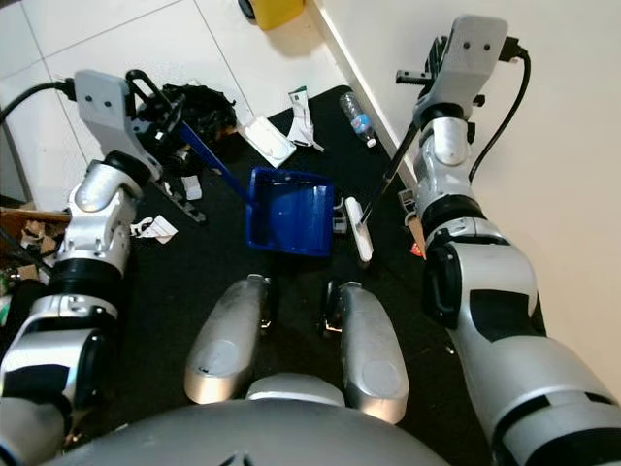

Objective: Sweep floor

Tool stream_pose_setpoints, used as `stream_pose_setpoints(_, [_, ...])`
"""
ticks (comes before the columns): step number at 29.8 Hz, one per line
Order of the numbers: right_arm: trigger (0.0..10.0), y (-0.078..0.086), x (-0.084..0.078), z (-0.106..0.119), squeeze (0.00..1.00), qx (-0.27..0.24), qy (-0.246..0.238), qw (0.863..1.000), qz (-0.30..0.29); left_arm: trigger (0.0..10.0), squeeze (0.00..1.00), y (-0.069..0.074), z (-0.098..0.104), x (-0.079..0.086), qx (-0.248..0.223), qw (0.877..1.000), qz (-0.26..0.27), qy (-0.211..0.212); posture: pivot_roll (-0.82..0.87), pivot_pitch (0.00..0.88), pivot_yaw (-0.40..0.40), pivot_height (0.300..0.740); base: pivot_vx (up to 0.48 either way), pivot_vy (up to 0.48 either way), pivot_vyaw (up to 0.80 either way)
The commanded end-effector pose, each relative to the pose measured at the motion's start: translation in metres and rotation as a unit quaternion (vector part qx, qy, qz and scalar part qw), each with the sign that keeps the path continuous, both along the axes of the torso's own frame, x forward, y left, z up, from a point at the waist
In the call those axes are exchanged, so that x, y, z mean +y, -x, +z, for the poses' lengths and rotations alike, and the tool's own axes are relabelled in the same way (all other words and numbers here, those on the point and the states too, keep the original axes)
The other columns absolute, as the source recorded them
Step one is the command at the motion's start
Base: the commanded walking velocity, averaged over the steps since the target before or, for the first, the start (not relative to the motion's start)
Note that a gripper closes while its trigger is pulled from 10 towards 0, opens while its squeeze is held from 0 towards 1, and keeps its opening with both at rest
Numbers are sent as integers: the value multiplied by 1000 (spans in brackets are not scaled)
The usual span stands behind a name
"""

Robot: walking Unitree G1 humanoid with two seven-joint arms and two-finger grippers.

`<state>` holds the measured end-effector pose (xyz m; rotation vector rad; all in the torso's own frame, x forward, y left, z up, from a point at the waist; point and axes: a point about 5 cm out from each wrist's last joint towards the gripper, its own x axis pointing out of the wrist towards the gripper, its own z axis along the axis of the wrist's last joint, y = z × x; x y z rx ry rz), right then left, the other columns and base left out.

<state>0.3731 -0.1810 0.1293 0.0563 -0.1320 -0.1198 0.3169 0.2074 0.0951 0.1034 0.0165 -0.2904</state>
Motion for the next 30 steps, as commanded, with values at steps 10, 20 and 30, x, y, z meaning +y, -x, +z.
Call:
stream_pose_setpoints(10, [10000, -3, -1, 4, 0, 0, 15, 1000, 1, 10000, 0, 9, -8, 13, 24, 999, 36, -7, 353, 212, -30, 740, 0, 0, 0])
stream_pose_setpoints(20, [10000, -2, -7, 4, 0, 9, 70, 997, -34, 10000, 0, 8, -19, 5, 51, 996, 70, -6, 387, 217, -29, 740, 0, 0, 0])
stream_pose_setpoints(30, [10000, -2, 15, -9, 0, 41, -29, 999, 8, 10000, 0, 18, -15, -5, 48, 998, 40, -2, 461, 237, -5, 740, 0, 0, 0])
